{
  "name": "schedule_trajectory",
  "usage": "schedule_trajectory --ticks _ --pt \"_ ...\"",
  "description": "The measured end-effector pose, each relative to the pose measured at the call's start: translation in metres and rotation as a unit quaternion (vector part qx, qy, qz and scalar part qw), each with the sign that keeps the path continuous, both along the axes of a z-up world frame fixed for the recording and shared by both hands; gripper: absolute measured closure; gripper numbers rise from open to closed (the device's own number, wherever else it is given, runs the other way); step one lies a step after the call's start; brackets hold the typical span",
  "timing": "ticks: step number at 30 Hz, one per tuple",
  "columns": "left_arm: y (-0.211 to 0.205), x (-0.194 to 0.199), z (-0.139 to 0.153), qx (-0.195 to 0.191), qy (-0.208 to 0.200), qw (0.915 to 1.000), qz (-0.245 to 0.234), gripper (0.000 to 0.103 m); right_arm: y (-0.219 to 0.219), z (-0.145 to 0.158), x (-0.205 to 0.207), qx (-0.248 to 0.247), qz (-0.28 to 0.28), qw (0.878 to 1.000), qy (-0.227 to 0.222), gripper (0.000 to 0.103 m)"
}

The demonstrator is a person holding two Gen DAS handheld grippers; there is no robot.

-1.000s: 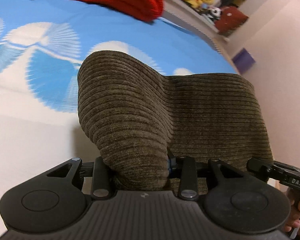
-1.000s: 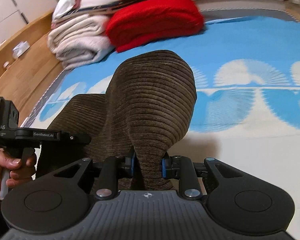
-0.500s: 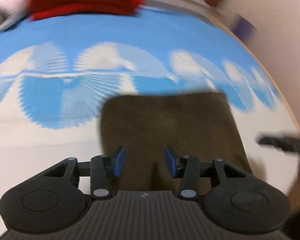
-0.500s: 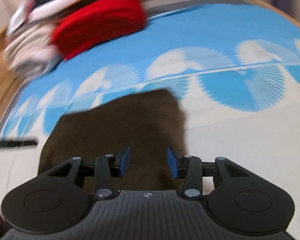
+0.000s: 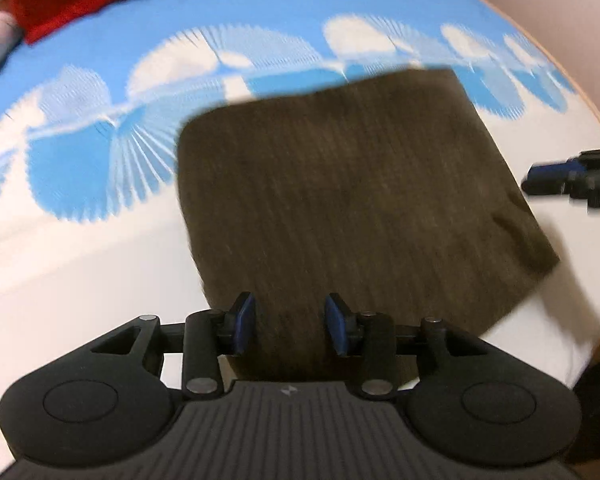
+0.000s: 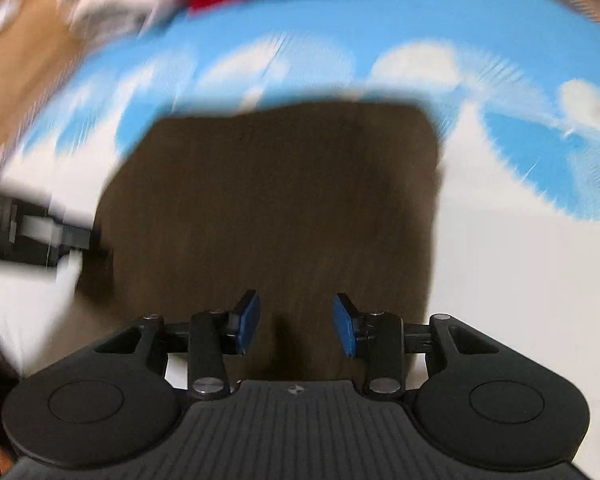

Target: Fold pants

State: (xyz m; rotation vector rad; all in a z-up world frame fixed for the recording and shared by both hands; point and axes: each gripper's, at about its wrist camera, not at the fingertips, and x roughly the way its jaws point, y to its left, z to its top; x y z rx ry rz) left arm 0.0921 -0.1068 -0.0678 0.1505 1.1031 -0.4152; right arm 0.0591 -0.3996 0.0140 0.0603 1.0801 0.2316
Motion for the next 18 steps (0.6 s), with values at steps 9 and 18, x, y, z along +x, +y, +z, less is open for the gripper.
schedule_trajectory --ticks 9,18 --pt "0.003 0.018 0.008 -0.008 -0.022 0.9988 0.044 0.059 -0.011 -0.004 0.055 -0.002 -0.138 0.986 -0.091 0.06" --pt "0.002 0.024 -0.008 0.006 -0.01 0.999 0.042 0.059 -0.004 -0.04 0.092 -0.051 -0.151 0.986 -0.052 0.055"
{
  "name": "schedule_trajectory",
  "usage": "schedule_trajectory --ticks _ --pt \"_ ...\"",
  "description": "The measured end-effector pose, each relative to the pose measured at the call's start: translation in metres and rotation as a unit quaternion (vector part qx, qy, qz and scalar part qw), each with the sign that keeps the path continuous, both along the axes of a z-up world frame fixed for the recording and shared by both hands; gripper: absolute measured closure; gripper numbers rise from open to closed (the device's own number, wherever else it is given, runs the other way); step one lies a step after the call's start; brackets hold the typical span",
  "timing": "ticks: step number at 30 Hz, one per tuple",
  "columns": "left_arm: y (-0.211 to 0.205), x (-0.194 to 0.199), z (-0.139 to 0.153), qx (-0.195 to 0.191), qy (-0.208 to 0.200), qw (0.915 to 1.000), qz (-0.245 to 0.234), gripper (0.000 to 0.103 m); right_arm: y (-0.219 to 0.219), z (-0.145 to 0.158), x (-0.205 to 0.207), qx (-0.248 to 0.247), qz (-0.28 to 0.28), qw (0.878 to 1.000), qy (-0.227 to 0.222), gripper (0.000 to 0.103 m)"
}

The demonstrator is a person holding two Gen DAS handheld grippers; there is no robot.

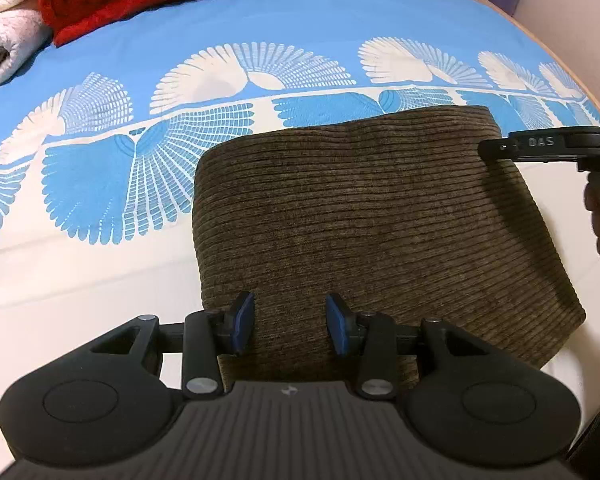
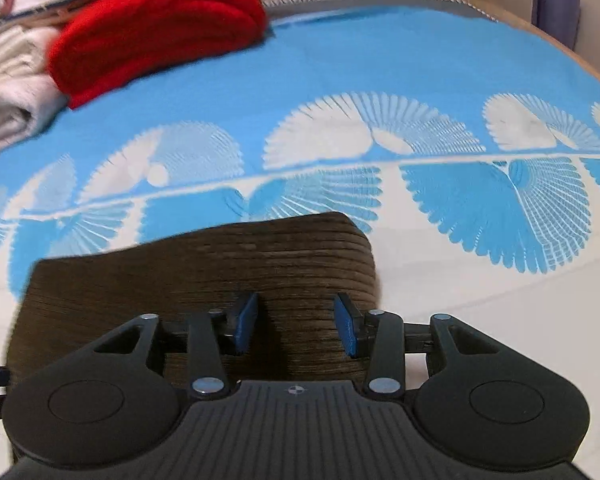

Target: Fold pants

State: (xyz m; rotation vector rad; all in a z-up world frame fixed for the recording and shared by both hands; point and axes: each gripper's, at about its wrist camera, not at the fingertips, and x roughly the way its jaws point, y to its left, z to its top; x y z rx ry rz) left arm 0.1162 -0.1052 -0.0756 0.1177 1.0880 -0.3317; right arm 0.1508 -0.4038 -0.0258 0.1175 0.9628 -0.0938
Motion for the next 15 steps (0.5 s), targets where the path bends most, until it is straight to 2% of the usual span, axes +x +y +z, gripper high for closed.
schedule_trajectory --ticks 9,11,15 --pt "0.004 0.005 -0.004 -0.008 0.008 0.9999 0.005 0.057 0.004 -0.012 0.009 -0.003 -0.011 1.0 0.018 0.052" --pt "0.01 0.005 0.001 -0.025 0.003 0.9995 0.016 0.057 0.003 -0.012 0.009 -0.001 -0.015 1.0 0.019 0.052" --pt "0.026 0.009 0.021 -0.074 -0.035 0.9952 0.053 0.057 0.0 -0.005 0.004 0.01 -0.022 1.0 0.015 0.052"
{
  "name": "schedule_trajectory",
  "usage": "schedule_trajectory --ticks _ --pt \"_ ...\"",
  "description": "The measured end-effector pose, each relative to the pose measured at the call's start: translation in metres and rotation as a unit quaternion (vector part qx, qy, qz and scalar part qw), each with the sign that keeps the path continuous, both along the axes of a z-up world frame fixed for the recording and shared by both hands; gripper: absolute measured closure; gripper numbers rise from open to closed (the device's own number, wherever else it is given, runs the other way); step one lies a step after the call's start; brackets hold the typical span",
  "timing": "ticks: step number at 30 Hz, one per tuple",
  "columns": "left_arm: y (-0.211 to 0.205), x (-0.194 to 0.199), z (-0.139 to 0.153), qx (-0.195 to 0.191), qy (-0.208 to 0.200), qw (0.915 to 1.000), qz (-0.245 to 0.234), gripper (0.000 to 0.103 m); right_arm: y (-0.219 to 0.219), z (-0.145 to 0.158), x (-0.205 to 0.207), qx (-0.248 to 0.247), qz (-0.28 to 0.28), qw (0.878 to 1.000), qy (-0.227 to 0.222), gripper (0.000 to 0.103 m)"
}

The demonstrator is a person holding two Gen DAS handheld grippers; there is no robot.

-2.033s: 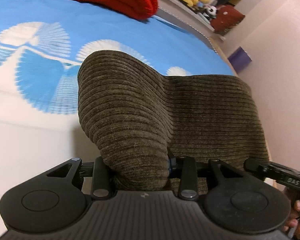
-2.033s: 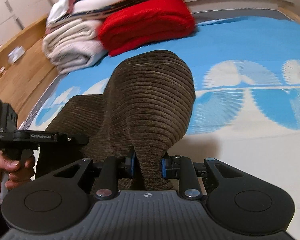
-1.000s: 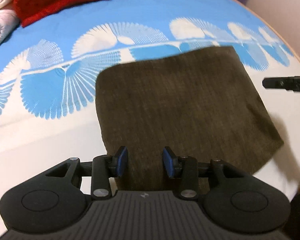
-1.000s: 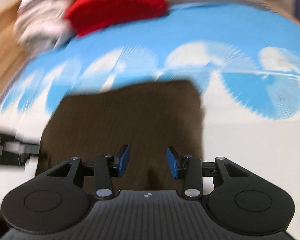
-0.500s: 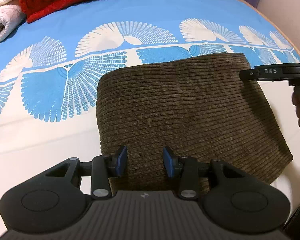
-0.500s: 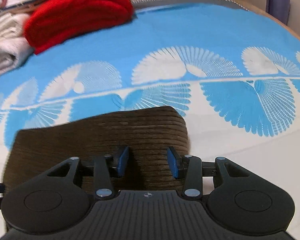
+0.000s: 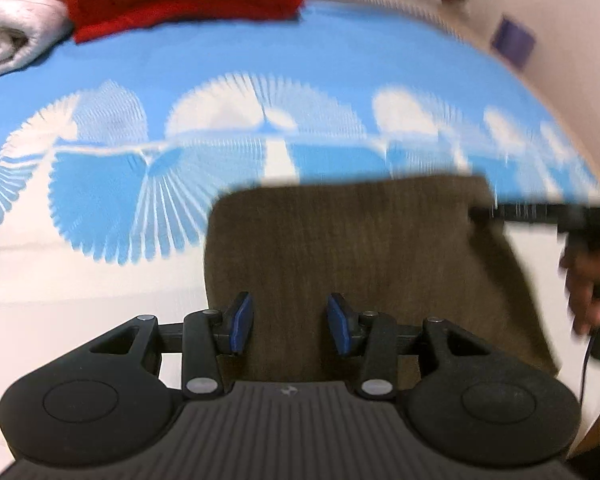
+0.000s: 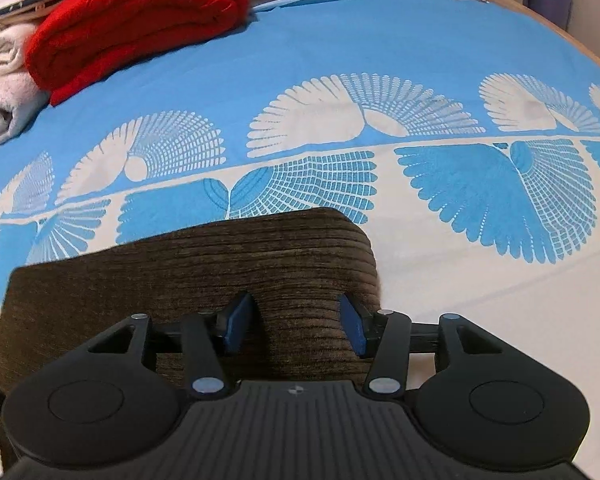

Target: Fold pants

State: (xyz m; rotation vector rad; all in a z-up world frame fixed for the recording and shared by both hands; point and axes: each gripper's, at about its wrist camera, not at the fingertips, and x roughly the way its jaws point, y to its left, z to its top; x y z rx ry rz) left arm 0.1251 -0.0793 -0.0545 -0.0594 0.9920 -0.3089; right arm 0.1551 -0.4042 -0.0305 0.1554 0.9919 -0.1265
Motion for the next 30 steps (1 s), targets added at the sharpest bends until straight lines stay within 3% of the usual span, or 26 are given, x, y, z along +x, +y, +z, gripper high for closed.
schedule_trajectory --ticks 2,5,7,9,12,14,15,16,19,20,22,24,26,28,30 --pt "0.006 0.006 -0.001 -0.014 0.0 0.9997 0.021 0.057 0.0 0.007 -0.004 0.0 0.002 1.0 -0.008 0.052" --pt "0.005 0.018 -0.031 0.007 0.065 0.9973 0.033 0.052 0.001 0.015 -0.01 -0.012 0.019 1.0 -0.013 0.047" --pt "0.005 0.017 -0.032 0.016 0.058 0.9972 0.046 0.046 0.001 0.014 -0.015 -0.014 0.037 0.999 -0.004 0.042" --pt "0.003 0.013 -0.019 0.012 0.045 0.9977 0.049 0.049 0.001 0.015 -0.022 -0.023 0.047 0.999 0.007 0.042" --pt "-0.003 0.001 -0.004 -0.002 0.021 0.9995 0.026 0.047 0.004 0.03 -0.038 -0.008 0.07 0.998 -0.002 0.042" --pt "-0.009 -0.001 -0.013 0.006 0.04 0.9991 0.008 0.044 0.009 0.038 -0.05 0.013 0.102 0.995 -0.003 0.038" --pt "-0.015 -0.003 -0.025 0.029 0.064 0.9975 0.002 0.043 0.014 0.036 -0.055 0.014 0.119 0.993 0.006 0.033" --pt "-0.019 -0.007 -0.031 0.051 0.067 0.9965 -0.003 0.035 0.018 0.031 -0.059 0.007 0.135 0.99 0.027 0.031" --pt "-0.029 -0.021 -0.018 0.075 0.031 0.9967 -0.004 0.029 0.028 -0.002 -0.075 -0.058 0.155 0.978 0.13 0.033" --pt "-0.03 -0.027 -0.011 0.071 0.021 0.9972 -0.006 0.025 0.03 -0.002 -0.082 -0.077 0.156 0.976 0.129 0.033" --pt "-0.031 -0.041 0.005 0.081 -0.002 0.9967 -0.003 0.023 0.031 0.02 -0.093 -0.085 0.143 0.982 0.086 0.034" --pt "-0.032 -0.061 0.027 0.109 -0.042 0.9931 0.001 0.019 0.028 0.054 -0.109 -0.061 0.107 0.992 0.013 0.032" --pt "-0.033 -0.084 0.051 0.119 -0.089 0.9889 0.01 0.015 0.026 0.083 -0.129 -0.036 0.072 0.996 -0.045 0.024" --pt "-0.03 -0.112 0.075 0.101 -0.123 0.9872 0.01 0.015 0.029 0.108 -0.154 -0.026 0.054 0.993 -0.099 0.01" --pt "-0.025 -0.142 0.089 0.088 -0.139 0.9862 0.024 0.015 0.036 0.127 -0.185 -0.024 0.052 0.987 -0.15 0.006"
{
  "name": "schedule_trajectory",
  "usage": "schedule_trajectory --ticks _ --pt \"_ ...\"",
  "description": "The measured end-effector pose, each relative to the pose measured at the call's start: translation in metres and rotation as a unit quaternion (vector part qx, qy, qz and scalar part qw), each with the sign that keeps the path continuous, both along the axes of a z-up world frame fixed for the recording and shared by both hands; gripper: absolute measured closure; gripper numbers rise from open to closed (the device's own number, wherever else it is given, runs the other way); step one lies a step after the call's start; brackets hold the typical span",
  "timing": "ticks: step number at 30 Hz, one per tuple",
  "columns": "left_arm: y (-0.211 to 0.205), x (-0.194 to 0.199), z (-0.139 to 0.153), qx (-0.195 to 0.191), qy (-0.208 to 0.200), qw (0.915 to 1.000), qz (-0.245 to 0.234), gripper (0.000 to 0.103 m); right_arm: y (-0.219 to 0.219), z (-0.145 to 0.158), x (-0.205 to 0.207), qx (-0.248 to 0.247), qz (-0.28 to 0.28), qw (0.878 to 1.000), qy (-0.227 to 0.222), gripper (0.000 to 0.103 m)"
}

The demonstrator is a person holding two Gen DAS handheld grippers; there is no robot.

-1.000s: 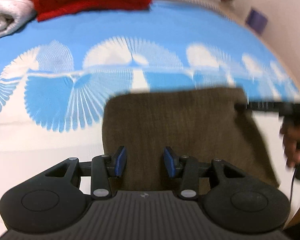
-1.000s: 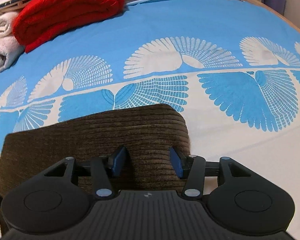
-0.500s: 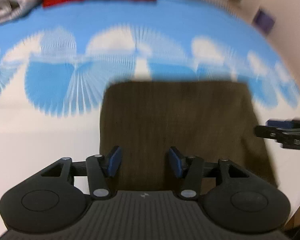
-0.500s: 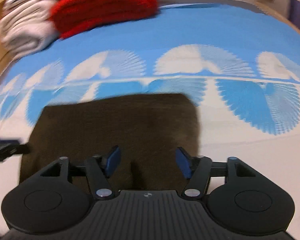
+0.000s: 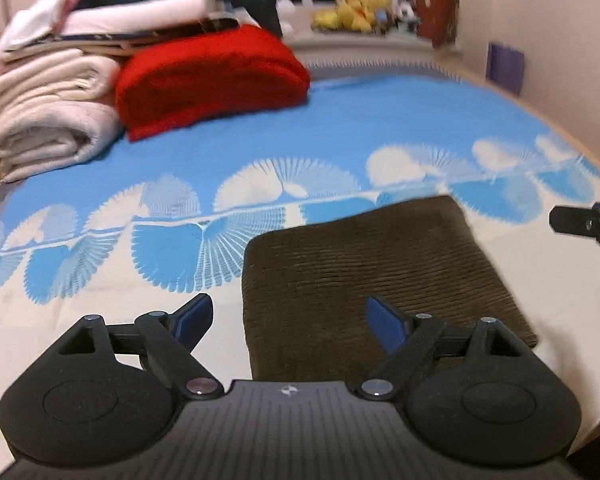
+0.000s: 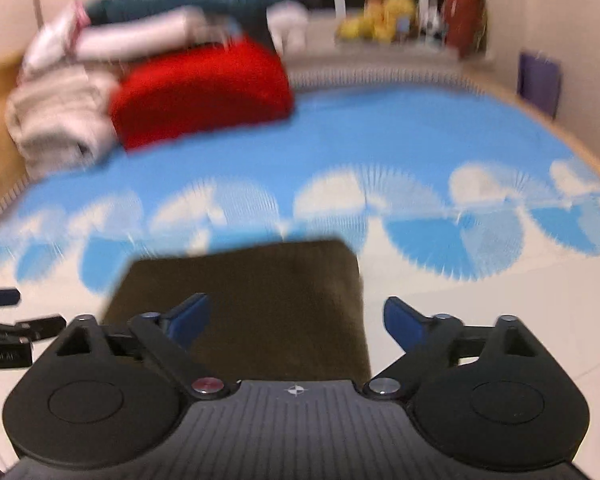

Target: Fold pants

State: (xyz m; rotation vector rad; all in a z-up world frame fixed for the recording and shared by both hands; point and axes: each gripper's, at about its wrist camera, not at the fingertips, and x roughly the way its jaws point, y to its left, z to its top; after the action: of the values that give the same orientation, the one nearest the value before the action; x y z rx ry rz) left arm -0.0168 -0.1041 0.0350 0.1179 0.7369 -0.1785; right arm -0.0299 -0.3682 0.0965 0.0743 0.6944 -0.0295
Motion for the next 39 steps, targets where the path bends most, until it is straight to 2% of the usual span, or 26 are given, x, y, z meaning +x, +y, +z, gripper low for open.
schedule_trajectory --ticks 1,4,5,7,8,9,11,14,17,19,21,24,29,39 --pt "0.001 -0.014 0.004 -0.01 -0.003 0.9999 0.003 0.014 0.004 0.006 -0.015 0.001 0.004 1.0 -0.019 0.001" --pt "0.004 -0.055 -0.001 -0.055 -0.008 0.9985 0.002 0.0 0.012 0.006 -0.058 -0.004 0.029 0.998 -0.06 0.001" --pt "0.005 -0.066 -0.007 -0.063 -0.013 0.9979 0.009 0.0 0.012 0.001 -0.069 -0.009 0.026 0.997 -0.067 0.001" --pt "0.003 -0.09 -0.029 -0.058 -0.003 0.9978 0.031 0.0 0.009 -0.009 -0.086 -0.001 0.003 0.997 -0.071 0.001" --pt "0.002 -0.095 -0.041 -0.05 0.018 0.9979 0.038 0.0 0.009 -0.013 -0.094 0.012 -0.007 0.997 -0.072 0.001" --pt "0.002 -0.094 -0.051 -0.046 0.044 0.9971 0.042 0.0 0.01 -0.018 -0.098 0.021 -0.015 0.997 -0.068 0.001" --pt "0.003 -0.087 -0.059 -0.047 0.058 0.9962 0.045 0.0 0.01 -0.029 -0.103 0.031 -0.029 0.998 -0.043 0.001" --pt "0.007 -0.077 -0.06 -0.05 0.048 0.9961 0.056 0.0 0.019 -0.039 -0.101 0.022 -0.019 1.0 -0.012 0.001" --pt "0.014 -0.073 -0.066 -0.055 0.069 0.9933 0.075 0.0 0.031 -0.047 -0.097 -0.004 -0.01 1.0 0.004 0.001" --pt "0.017 -0.073 -0.064 -0.062 0.069 0.9923 0.082 0.0 0.037 -0.051 -0.095 -0.019 -0.009 1.0 0.01 0.001" --pt "0.019 -0.07 -0.062 -0.06 0.059 0.9931 0.082 0.0 0.042 -0.056 -0.093 -0.031 -0.013 0.999 0.021 0.001" --pt "0.016 -0.066 -0.068 -0.048 0.064 0.9937 0.078 0.0 0.045 -0.066 -0.088 -0.037 -0.013 0.998 0.042 0.001" --pt "0.01 -0.061 -0.077 -0.037 0.069 0.995 0.062 0.0 0.046 -0.07 -0.084 -0.043 -0.014 0.998 0.049 0.001" --pt "0.002 -0.06 -0.08 -0.039 0.071 0.9959 0.04 0.0 0.039 -0.071 -0.082 -0.037 -0.022 0.998 0.055 0.001"
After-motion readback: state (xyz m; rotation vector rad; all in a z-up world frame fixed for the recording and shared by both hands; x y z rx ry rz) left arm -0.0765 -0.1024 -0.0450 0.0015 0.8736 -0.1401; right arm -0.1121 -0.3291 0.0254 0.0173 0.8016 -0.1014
